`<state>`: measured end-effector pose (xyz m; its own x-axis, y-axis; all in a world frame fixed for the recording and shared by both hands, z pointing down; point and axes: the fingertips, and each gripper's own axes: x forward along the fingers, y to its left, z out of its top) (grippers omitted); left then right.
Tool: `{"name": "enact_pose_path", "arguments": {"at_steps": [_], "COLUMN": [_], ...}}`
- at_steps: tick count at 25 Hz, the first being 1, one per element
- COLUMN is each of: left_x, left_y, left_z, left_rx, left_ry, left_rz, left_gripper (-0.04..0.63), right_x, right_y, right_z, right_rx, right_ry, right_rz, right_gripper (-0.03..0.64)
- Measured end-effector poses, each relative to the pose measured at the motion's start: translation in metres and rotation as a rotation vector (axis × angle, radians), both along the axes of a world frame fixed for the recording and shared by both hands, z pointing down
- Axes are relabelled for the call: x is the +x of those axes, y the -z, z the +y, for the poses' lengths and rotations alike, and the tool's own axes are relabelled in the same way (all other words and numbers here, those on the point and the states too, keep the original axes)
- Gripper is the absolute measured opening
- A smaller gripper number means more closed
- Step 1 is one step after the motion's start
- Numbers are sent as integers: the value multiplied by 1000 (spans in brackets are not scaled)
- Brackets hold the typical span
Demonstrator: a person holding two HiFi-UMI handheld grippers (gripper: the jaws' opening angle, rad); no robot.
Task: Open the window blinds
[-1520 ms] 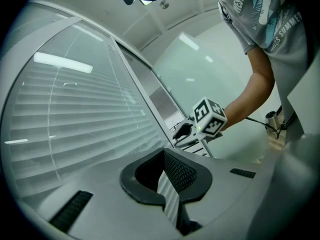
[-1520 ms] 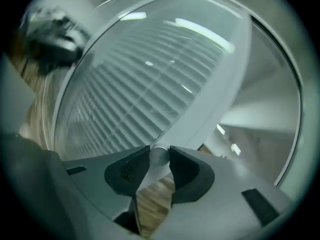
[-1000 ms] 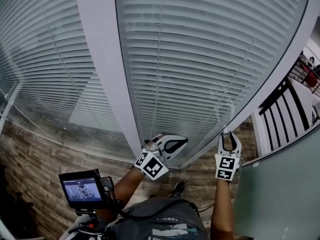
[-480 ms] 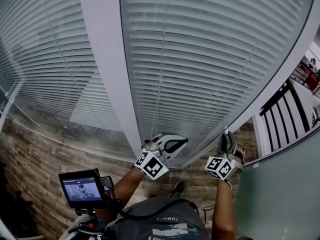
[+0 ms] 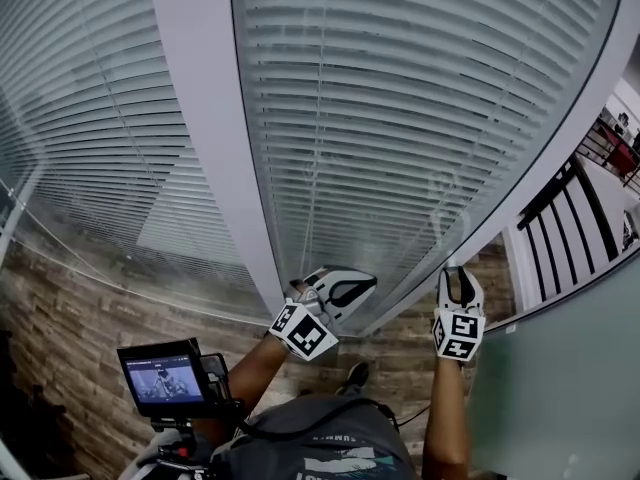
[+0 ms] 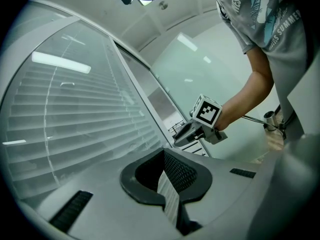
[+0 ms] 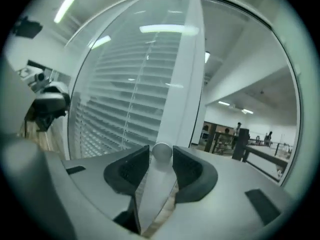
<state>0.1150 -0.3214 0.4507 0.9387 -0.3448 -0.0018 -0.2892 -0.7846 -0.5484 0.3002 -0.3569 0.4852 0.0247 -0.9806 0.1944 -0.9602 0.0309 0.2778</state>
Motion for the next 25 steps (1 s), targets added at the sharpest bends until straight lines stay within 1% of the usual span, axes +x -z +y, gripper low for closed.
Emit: {"name": "enact_pose_path", "arguments": {"at_steps": [2,4,5,7,8,9,10,11,12,14,15,16,17,18,19,20,21,22,25], "left_x": [-2,-4,-5,-5,-5,-5,-4,-4,-4,-4,-3,-2,0,1,2,3,3,3,0], "left_y": [-1,-3,-4,-6,-6,-5,-5,-7,-9,-8,-7,-7,-7,-8,-9,-11,-11,-10,-7], "left_z": [-2,-3,-4,-4,-4,-4,-4,-4,-4,-4,-4,-4,-3,-3,-2,-2,-2,-1,-1], "left_rx": [-4,-5,-4,0,-1,-3,-4,-2,0,-9,-14,-16,-15,-12,-7,-3,-2,-6,-17], "left_ry": [8,13,15,15,15,15,14,12,11,12,10,7,3,-1,-6,-10,-12,-10,3], "left_rz": [0,-1,-2,-4,-4,-3,-2,-2,-2,-1,-1,-2,-4,-5,-5,-4,-4,-5,-7], "left_gripper": [3,3,4,4,3,3,3,3,3,3,3,4,3,4,3,3,3,3,3], "right_x": [3,7,9,11,11,11,10,8,6,1,0,-1,-2,-3,-3,-4,-5,-7,-4], "right_y": [1,0,-1,-3,-3,-3,-3,-4,-5,-7,-9,-10,-10,-11,-11,-11,-10,-8,2], "right_z": [-2,-6,-8,-11,-11,-10,-9,-8,-8,-8,-8,-9,-9,-10,-10,-10,-10,-10,-4], "right_rx": [12,5,-7,-19,-16,-12,-15,-28,-50,-105,-127,-137,-138,-133,-128,-124,-119,-108,-25], "right_ry": [4,-1,-12,-41,-52,-59,-62,-62,-63,-71,-73,-70,-63,-57,-52,-45,-34,-17,14], "right_rz": [-123,-194,-200,-175,-152,-105,-22,109,289,721,887,977,1004,997,967,912,821,684,124], "right_gripper": [110,109,109,109,109,109,109,109,109,109,109,109,109,109,109,109,109,109,110]}}
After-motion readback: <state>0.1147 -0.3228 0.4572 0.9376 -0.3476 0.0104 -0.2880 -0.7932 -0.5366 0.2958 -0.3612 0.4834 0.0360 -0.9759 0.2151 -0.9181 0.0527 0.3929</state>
